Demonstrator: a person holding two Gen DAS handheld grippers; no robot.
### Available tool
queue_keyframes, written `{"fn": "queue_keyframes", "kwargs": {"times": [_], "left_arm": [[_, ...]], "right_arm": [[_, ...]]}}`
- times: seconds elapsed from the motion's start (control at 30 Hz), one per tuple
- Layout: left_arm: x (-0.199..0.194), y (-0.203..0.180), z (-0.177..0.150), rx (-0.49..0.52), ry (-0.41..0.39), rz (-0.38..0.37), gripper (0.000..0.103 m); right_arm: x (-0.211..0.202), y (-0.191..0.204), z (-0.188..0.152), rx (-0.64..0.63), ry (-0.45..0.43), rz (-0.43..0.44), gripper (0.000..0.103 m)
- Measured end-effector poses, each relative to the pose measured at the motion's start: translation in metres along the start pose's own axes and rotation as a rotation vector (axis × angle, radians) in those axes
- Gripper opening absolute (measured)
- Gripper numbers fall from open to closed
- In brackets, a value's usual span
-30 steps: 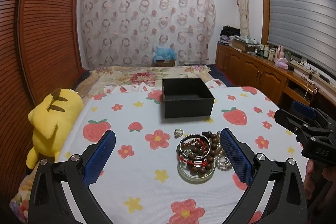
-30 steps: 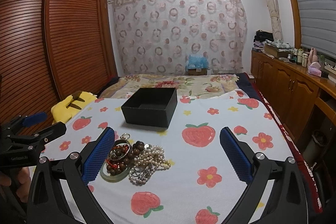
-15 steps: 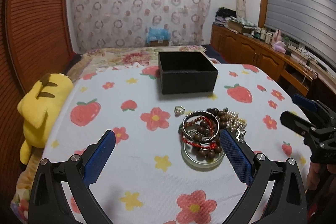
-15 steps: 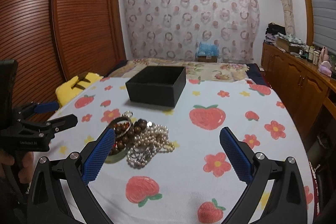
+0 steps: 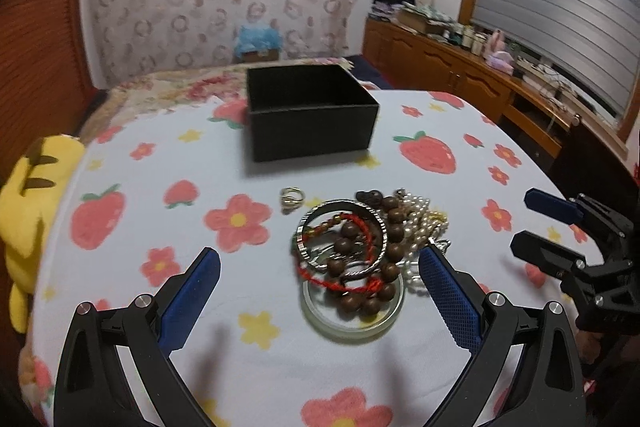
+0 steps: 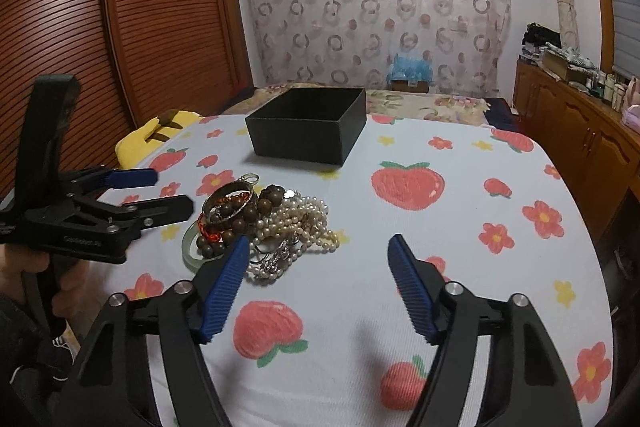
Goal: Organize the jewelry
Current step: 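Lower the left gripper onto the pile and grasp the silver bangle, then lift the silver bangle with the left gripper while the right gripper grasps the red string bracelet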
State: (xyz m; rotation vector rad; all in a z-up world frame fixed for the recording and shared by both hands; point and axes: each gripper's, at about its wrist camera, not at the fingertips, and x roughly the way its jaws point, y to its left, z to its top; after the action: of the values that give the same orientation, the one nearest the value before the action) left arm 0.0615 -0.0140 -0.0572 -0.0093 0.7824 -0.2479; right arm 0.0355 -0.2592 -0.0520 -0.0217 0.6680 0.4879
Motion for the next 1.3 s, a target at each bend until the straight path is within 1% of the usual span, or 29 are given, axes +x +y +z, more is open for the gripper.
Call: {"fn": "queue_keyframes", "kwargs": {"times": [0.07,0.1,0.17,0.27,0.47,0.63,0.7,0.73,0.77,0.83,1.03,1.1,1.13,1.17,1.23,1.3], "left_arm": [[0.009,0.0,0.003,-0.009,0.03,-0.039,0.085],[0.014,-0.001,0.004,-0.009,0.046,-0.048,0.083],[0.022,-0.002,0.006,-0.003,0.068,-0.058,0.075],[0.031,-0.003,0.009,-0.007,0.088,-0.067,0.067],[0.041,-0.008,0.012,0.006,0.107,-0.069,0.066],[0.047,-0.004,0.015,-0.014,0.118,-0.088,0.065],[0.046,-0.003,0.016,-0.02,0.113,-0.08,0.055],[0.045,-0.002,0.016,-0.022,0.109,-0.07,0.042],[0.045,0.001,0.016,-0.025,0.122,-0.053,0.028],[0.045,0.005,0.016,-0.041,0.129,-0.083,0.026],[0.043,0.01,0.016,-0.037,0.123,-0.09,0.025],[0.041,0.011,0.017,-0.035,0.114,-0.085,0.019],[0.041,0.012,0.018,-0.035,0.111,-0.072,0.009],[0.041,0.015,0.019,-0.04,0.109,-0.068,0.005],[0.041,0.02,0.02,-0.055,0.109,-0.084,0.003],[0.043,0.024,0.02,-0.062,0.117,-0.079,0.003]], "right_arm": [[0.002,0.0,0.0,-0.007,0.009,-0.001,0.071],[0.003,0.0,0.0,-0.014,0.015,-0.001,0.07],[0.004,-0.001,0.001,-0.019,0.021,0.0,0.069],[0.004,-0.001,0.002,-0.023,0.023,-0.001,0.069],[0.006,-0.003,0.005,-0.033,0.029,0.0,0.069],[0.006,-0.003,0.006,-0.038,0.033,0.0,0.069],[0.006,-0.003,0.007,-0.044,0.033,-0.002,0.069],[0.005,-0.003,0.008,-0.046,0.034,-0.003,0.069],[0.005,-0.003,0.008,-0.046,0.034,-0.003,0.069],[0.005,-0.003,0.008,-0.044,0.033,-0.003,0.069],[0.005,-0.002,0.009,-0.047,0.041,0.0,0.069],[0.005,-0.001,0.01,-0.05,0.039,0.001,0.069],[0.005,0.0,0.01,-0.051,0.037,0.002,0.069],[0.006,0.0,0.01,-0.052,0.037,0.001,0.069],[0.006,0.0,0.01,-0.052,0.039,0.001,0.069],[0.006,-0.001,0.009,-0.05,0.041,0.001,0.069]]}}
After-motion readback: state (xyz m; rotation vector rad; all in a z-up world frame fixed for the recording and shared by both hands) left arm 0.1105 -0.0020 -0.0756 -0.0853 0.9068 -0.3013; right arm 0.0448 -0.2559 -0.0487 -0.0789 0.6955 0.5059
